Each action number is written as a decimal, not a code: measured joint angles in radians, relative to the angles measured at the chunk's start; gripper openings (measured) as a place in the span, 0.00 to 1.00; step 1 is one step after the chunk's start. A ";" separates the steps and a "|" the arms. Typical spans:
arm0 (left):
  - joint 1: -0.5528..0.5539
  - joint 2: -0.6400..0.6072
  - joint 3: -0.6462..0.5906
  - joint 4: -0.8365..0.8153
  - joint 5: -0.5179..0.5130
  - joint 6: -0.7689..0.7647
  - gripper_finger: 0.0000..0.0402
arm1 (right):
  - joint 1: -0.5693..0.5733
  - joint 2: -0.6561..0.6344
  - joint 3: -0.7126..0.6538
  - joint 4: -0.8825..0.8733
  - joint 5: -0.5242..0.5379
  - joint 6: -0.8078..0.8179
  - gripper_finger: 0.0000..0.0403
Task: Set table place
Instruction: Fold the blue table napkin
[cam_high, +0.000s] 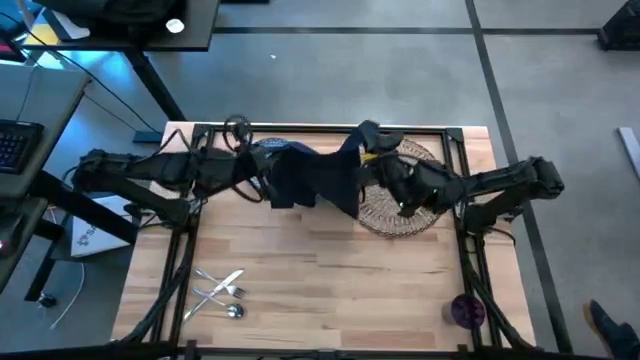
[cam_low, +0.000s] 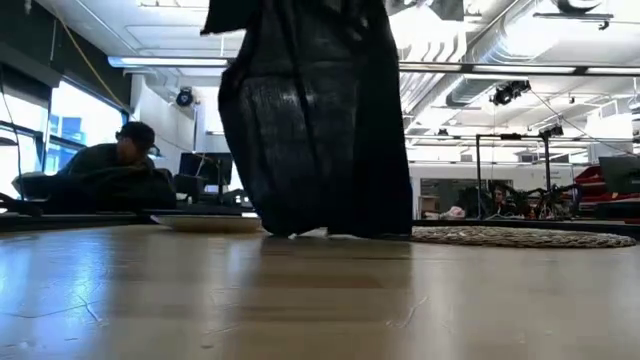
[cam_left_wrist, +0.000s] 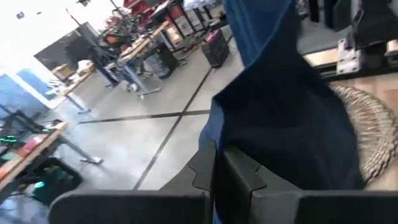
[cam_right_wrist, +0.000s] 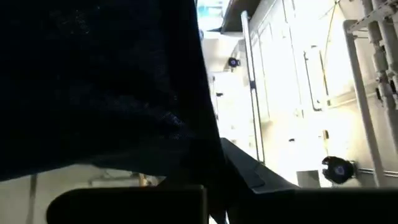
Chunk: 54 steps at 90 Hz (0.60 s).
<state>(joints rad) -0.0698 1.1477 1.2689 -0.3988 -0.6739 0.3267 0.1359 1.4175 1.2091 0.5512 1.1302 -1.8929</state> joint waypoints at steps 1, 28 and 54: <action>0.008 0.000 0.005 0.000 0.015 0.003 0.00 | -0.005 -0.002 0.000 0.000 -0.004 -0.002 0.00; 0.245 0.035 0.157 -0.066 0.419 0.000 0.00 | -0.171 -0.045 0.000 0.067 -0.156 -0.083 0.00; 0.273 0.086 0.243 -0.274 0.494 -0.014 0.00 | -0.159 -0.048 0.000 0.096 -0.078 -0.069 0.00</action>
<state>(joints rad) 0.2031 1.2335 1.5116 -0.6724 -0.1800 0.3125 -0.0234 1.3693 1.2091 0.6475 1.0519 -1.9615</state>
